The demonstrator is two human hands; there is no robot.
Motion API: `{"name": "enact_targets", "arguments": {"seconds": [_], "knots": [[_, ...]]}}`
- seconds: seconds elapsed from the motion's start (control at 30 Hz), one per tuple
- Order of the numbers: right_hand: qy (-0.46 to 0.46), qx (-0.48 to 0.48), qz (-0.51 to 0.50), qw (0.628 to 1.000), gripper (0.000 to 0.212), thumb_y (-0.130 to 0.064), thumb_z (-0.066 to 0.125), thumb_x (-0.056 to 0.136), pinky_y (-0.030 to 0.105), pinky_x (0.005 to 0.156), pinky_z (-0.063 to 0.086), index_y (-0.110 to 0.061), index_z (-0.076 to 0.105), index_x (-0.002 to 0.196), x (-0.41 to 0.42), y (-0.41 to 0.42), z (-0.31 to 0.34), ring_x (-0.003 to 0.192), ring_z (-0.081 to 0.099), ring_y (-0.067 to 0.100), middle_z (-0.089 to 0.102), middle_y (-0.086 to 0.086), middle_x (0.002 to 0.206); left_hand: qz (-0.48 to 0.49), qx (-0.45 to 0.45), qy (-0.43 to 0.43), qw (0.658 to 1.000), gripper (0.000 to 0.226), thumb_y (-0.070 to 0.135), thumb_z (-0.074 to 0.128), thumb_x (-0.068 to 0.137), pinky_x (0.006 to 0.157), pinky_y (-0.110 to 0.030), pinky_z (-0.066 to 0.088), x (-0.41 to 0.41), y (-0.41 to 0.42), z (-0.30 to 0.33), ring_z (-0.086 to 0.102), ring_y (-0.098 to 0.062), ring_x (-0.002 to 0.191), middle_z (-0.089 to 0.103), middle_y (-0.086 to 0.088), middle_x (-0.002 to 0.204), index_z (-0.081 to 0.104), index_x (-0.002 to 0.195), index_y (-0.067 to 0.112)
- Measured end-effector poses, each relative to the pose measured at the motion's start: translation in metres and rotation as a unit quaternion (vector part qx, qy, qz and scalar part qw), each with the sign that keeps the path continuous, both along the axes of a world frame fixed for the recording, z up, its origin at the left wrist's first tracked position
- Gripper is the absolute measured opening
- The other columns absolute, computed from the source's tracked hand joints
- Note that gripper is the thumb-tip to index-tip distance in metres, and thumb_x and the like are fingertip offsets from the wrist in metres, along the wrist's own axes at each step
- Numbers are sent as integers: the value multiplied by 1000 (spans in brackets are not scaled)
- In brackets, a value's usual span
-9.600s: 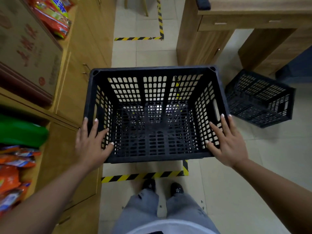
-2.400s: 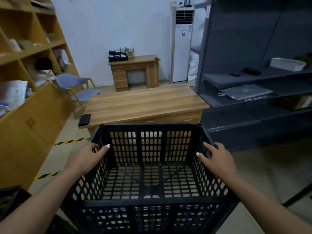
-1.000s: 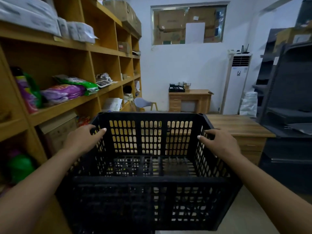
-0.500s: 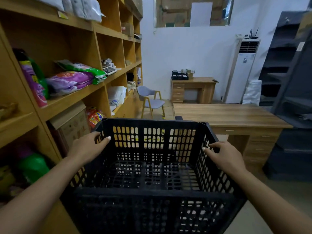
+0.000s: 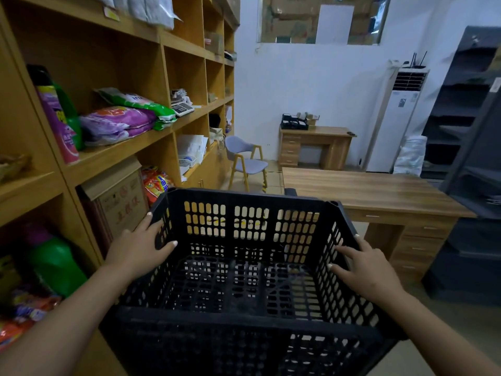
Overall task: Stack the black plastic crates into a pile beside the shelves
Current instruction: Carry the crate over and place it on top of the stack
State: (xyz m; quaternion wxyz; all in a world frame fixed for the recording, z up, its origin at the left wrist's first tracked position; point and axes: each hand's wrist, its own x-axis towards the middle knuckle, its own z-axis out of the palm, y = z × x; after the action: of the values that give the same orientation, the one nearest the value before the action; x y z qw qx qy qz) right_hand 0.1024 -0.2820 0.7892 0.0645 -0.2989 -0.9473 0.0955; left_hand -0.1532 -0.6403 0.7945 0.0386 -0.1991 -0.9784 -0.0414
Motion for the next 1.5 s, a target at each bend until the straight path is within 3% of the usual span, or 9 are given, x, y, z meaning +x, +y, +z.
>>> {"name": "enact_targets", "arguments": {"seconds": [0.13,0.3,0.47,0.7,0.83,1.1,1.27,1.5], "knots": [[-13,-7,15,1000,65,-55,54,87,37,92,48,-40,30,145,2,1,-2,133,35,30,0,2,161,1,-45,22,999,83,79,31,80,75,-31,53,4,0,1,52,-29,118,-4,7,162,19,150,35],[13,4,4,1000,66,-47,59,88,31,82,52,-38,29,145,0,4,-8,126,45,28,1,0,161,24,-68,40,997,79,76,37,81,77,-35,50,8,3,-2,49,-28,118,-7,7,161,26,148,35],[35,-5,10,999,69,-50,64,84,32,83,52,-41,31,143,3,6,-13,126,46,27,1,-1,161,17,-64,42,997,80,79,41,76,74,-33,52,11,1,-2,49,-27,117,-5,8,161,30,145,39],[72,-56,12,996,66,-40,70,81,45,100,44,-37,39,140,2,8,-6,134,38,30,14,-2,159,-1,7,12,1000,74,74,52,75,85,-39,54,3,-3,4,46,-29,129,9,8,161,39,140,41],[92,-81,15,992,65,-35,74,78,44,98,46,-35,45,137,-8,8,8,134,39,26,22,0,157,10,60,-5,998,72,73,52,76,96,-43,49,-14,2,9,42,-27,134,19,6,159,45,138,36],[101,-81,-10,992,64,-37,75,77,47,103,41,-36,48,136,-63,-14,52,137,36,25,23,-1,157,-8,91,-18,996,71,76,47,77,91,-44,51,-84,-11,40,63,-26,109,27,3,156,51,133,33],[120,-86,-21,989,63,-36,74,78,43,101,41,-32,48,136,-106,-30,49,137,35,25,25,0,156,-19,91,-1,996,68,73,49,79,99,-46,45,-130,-14,50,43,-27,133,25,2,157,52,134,32],[130,-102,-30,986,57,-33,74,79,45,103,40,-31,53,132,-145,-43,35,136,36,23,31,1,154,-26,90,-37,995,68,72,48,81,103,-46,43,-172,-20,32,41,-28,135,23,2,158,52,134,30]]}}
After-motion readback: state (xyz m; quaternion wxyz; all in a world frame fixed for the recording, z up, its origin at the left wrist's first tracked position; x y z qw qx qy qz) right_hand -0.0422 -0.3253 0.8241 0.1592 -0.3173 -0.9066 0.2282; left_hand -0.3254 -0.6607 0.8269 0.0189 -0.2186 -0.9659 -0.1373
